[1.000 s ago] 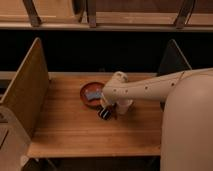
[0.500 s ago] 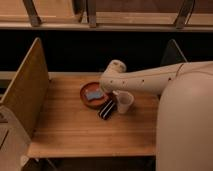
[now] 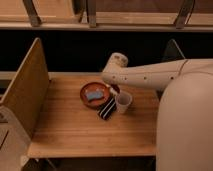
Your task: Place the pepper in the ceramic cup
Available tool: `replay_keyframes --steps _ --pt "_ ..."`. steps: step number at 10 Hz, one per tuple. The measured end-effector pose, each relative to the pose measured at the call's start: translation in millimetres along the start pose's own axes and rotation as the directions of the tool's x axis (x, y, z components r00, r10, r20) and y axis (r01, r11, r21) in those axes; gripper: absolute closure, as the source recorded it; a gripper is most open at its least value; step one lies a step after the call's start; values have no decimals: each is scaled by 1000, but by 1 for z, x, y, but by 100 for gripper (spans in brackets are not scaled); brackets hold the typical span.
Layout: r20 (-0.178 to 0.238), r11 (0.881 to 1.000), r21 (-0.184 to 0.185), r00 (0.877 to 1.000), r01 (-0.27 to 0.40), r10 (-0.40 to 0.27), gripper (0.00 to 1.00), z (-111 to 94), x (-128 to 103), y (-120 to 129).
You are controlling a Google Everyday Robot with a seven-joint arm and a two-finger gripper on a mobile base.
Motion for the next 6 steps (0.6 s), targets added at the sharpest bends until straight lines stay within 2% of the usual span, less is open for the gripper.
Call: replay_keyframes --steps 3,6 --pt "2 998 11 998 -59 59 98 -5 26 -9" --pt "-6 987 -16 988 -157 157 91 -8 62 -2"
